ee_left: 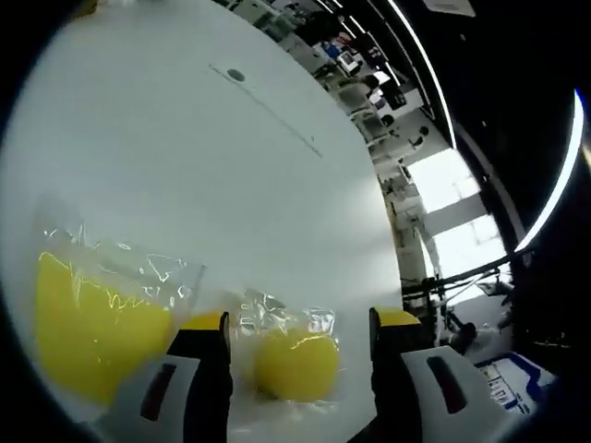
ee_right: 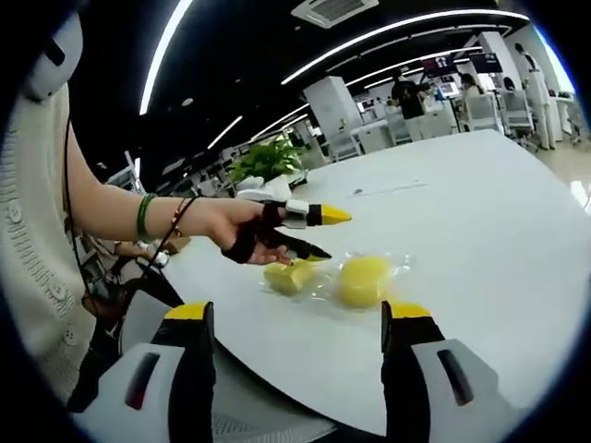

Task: Compare the silicone blocks by pressing each to a similar depth, holding the contact briefly, and releasing to observe deformation and rebound differences across the visible hardness samples.

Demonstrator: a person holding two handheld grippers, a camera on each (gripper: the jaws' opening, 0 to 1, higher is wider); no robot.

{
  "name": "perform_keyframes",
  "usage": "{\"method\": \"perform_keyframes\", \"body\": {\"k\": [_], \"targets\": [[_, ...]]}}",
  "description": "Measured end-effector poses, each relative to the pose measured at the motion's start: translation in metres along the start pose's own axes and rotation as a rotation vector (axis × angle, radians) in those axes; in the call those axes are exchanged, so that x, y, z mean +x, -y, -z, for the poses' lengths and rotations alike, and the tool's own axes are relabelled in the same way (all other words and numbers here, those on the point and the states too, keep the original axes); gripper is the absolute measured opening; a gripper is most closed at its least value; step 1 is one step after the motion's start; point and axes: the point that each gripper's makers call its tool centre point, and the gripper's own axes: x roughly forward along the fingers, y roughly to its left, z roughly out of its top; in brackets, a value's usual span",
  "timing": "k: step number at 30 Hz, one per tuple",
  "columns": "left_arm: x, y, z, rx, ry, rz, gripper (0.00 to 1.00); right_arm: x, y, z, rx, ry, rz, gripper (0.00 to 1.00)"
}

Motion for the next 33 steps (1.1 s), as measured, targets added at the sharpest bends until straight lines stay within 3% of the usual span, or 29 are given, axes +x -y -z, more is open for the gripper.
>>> {"method": "perform_keyframes", "body": {"k": [8, 17, 19, 21, 24, 30, 33], "targets": [[0.017, -0.015, 0.011, -0.008, -0.034, -0.075, 0.52, -0.002, 0.007, -0.007, 0.009, 0.027, -0.008, 0.66], [0.025, -0.022, 0.019, 0.141, -0.08, -0.15, 0.22, -0.009, 0.014, -0.004, 0.024, 0.038, -0.008, 0.64], [0.026, -0.021, 0.019, 0.138, -0.065, -0.148, 0.19, -0.011, 0.016, -0.002, 0.029, 0.039, -0.007, 0.63], [0.027, -0.02, 0.022, 0.187, -0.078, -0.148, 0.15, -0.013, 0.017, -0.001, 0.029, 0.036, -0.006, 0.63], [0.031, -0.017, 0.022, 0.215, -0.072, -0.122, 0.04, -0.016, 0.02, 0.001, 0.038, 0.037, -0.004, 0.62], [0.034, -0.011, 0.024, 0.255, -0.08, -0.092, 0.0, -0.019, 0.022, -0.002, 0.037, 0.044, 0.001, 0.61], [0.034, -0.002, 0.024, 0.254, -0.079, -0.04, 0.0, -0.019, 0.022, -0.004, 0.036, 0.049, -0.001, 0.61]]}}
